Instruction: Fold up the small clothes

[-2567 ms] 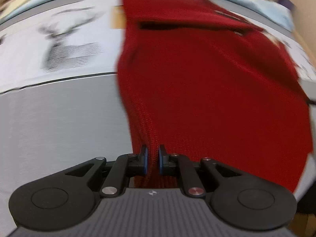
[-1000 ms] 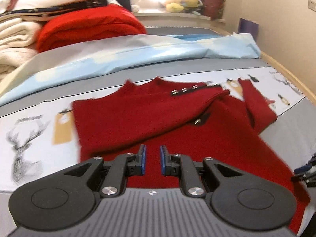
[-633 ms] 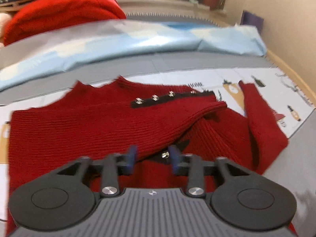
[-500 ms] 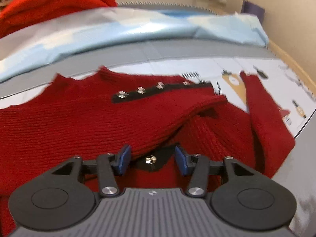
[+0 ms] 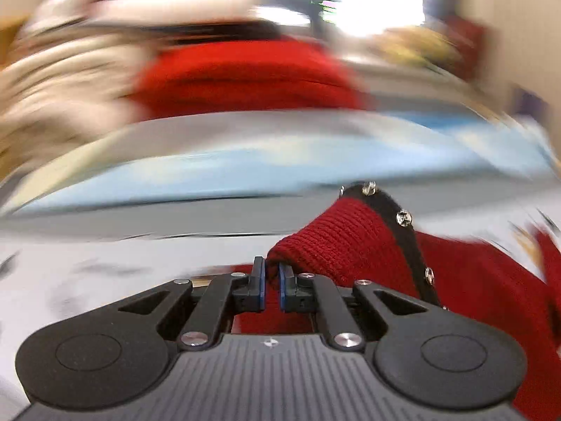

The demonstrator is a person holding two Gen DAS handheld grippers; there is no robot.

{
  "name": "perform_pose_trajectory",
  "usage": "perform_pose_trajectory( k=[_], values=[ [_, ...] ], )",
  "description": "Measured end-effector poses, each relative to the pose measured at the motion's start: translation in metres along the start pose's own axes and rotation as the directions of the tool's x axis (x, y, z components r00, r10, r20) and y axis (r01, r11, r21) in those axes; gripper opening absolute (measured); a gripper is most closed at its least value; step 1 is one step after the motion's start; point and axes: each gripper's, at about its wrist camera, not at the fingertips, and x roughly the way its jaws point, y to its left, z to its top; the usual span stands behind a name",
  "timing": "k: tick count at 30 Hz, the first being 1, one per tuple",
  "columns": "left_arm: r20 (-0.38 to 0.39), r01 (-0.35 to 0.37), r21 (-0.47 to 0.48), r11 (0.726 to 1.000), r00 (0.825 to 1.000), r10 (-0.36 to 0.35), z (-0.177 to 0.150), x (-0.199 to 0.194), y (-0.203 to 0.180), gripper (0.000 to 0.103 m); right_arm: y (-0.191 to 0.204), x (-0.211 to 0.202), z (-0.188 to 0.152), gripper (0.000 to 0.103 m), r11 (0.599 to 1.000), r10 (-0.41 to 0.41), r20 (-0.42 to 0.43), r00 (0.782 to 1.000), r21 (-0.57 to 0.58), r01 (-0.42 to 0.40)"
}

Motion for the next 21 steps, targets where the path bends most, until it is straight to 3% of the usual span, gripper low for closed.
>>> perform_pose_trajectory(
  k=[2, 3, 4, 5, 6, 7, 8, 11, 13, 16, 18, 21],
  values=[
    [-0.035, -0.17, -0.126, 0.977, 0.985, 0.167, -0.004, -0.008, 0.09, 0.008, 0.007, 0.001, 0.008, 0.026, 1.0, 0.002, 0.019, 1.0, 0.013, -0.002],
    [-0.082, -0.295, -0.192, 0.936, 0.955, 0.284, -0.01, -0.012, 0.134, 0.008, 0.009, 0.002, 0.011, 0.026, 1.0, 0.002, 0.03, 1.0, 0.018, -0.002],
    [-0.149, -0.431, -0.25, 0.867, 0.902, 0.405, -0.018, -0.018, 0.176, 0.01, 0.012, 0.001, 0.014, 0.026, 1.0, 0.0, 0.041, 0.999, 0.024, -0.001],
    [-0.207, -0.514, -0.311, 0.8, 0.858, 0.47, -0.024, -0.028, 0.208, 0.01, 0.014, 0.001, 0.016, 0.027, 0.999, -0.004, 0.051, 0.999, 0.032, 0.003],
    [-0.233, -0.514, -0.407, 0.755, 0.858, 0.459, -0.03, -0.045, 0.234, 0.01, 0.015, 0.002, 0.018, 0.027, 0.999, -0.01, 0.059, 0.998, 0.041, 0.007],
    [-0.197, -0.449, -0.494, 0.744, 0.892, 0.408, -0.032, -0.064, 0.247, 0.01, 0.015, 0.002, 0.019, 0.028, 0.998, -0.017, 0.064, 0.998, 0.053, 0.014],
    [-0.145, -0.391, -0.529, 0.753, 0.916, 0.374, -0.031, -0.08, 0.247, 0.01, 0.015, 0.003, 0.02, 0.028, 0.998, -0.025, 0.066, 0.997, 0.066, 0.021],
    [-0.036, -0.271, -0.506, 0.819, 0.955, 0.294, -0.026, -0.112, 0.214, 0.027, 0.009, 0.007, 0.022, 0.028, 0.992, -0.05, 0.074, 0.996, 0.116, 0.041],
    [0.002, -0.164, -0.522, 0.837, 0.981, 0.194, -0.029, -0.119, 0.189, 0.03, 0.002, 0.01, 0.024, 0.028, 0.984, -0.069, 0.081, 0.994, 0.168, 0.055],
    [-0.022, -0.093, -0.506, 0.857, 0.995, 0.095, -0.047, -0.101, 0.154, 0.03, -0.015, 0.015, 0.025, 0.028, 0.954, -0.09, 0.091, 0.992, 0.294, 0.06],
    [-0.131, -0.098, -0.47, 0.877, 0.991, 0.041, -0.051, -0.08, 0.13, 0.03, -0.027, 0.022, 0.026, 0.028, 0.927, -0.099, 0.089, 0.991, 0.37, 0.059],
    [-0.158, -0.041, -0.383, 0.923, 0.987, -0.022, -0.047, -0.063, 0.099, 0.03, -0.039, 0.043, 0.032, 0.029, 0.904, -0.077, 0.09, 0.993, 0.426, 0.032]
  ],
)
